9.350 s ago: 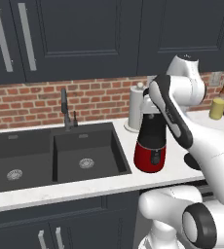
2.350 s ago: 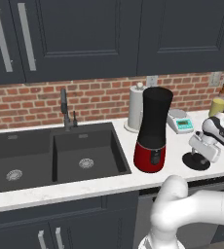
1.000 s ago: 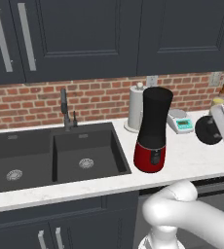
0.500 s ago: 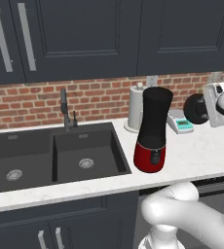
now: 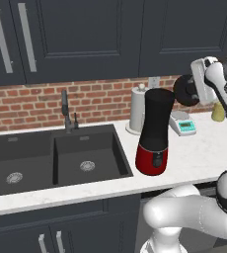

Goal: Close the lid blender by securely placing the lid on top.

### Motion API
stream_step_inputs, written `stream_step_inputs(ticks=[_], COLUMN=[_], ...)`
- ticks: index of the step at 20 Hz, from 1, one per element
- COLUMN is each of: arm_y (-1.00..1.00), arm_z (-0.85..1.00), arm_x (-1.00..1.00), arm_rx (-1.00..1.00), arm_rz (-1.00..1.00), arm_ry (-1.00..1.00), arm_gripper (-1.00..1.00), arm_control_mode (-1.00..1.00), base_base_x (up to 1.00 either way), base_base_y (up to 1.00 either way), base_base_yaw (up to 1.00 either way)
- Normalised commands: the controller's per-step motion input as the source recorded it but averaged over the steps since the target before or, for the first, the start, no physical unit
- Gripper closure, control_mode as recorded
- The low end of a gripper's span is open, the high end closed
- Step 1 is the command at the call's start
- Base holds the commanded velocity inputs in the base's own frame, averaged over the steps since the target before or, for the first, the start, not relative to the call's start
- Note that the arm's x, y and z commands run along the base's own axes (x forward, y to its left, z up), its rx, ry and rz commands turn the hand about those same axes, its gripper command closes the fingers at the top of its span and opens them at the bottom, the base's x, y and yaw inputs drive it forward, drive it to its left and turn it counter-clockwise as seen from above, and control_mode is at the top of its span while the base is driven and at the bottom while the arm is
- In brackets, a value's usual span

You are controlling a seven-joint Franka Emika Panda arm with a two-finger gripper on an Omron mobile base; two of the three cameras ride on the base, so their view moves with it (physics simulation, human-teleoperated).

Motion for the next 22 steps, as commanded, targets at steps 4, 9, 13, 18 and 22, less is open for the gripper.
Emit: stream_step_inputs(ticks=[4,9,13,18,22], arm_y=[0.0,0.27,0.48,0.51,0.55], arm_z=[0.59,0.0,0.0,-0.03,-0.16], arm_x=[-0.04,-0.01,0.11,0.21,0.21], arm_rx=[0.04,0.0,0.0,0.04,0.04], arm_rz=[0.03,0.0,0.0,0.0,0.0], arm_ry=[0.2,-0.09,0.0,0.03,0.06], arm_gripper=[1.0,1.0,1.0,1.0,1.0], arm_control_mode=[-1.0,-1.0,-1.0,-1.0,-1.0], base_base_x=[0.0,0.0,0.0,0.0,0.0], base_base_y=[0.0,0.0,0.0,0.0,0.0], base_base_yaw=[0.0,0.0,0.0,0.0,0.0])
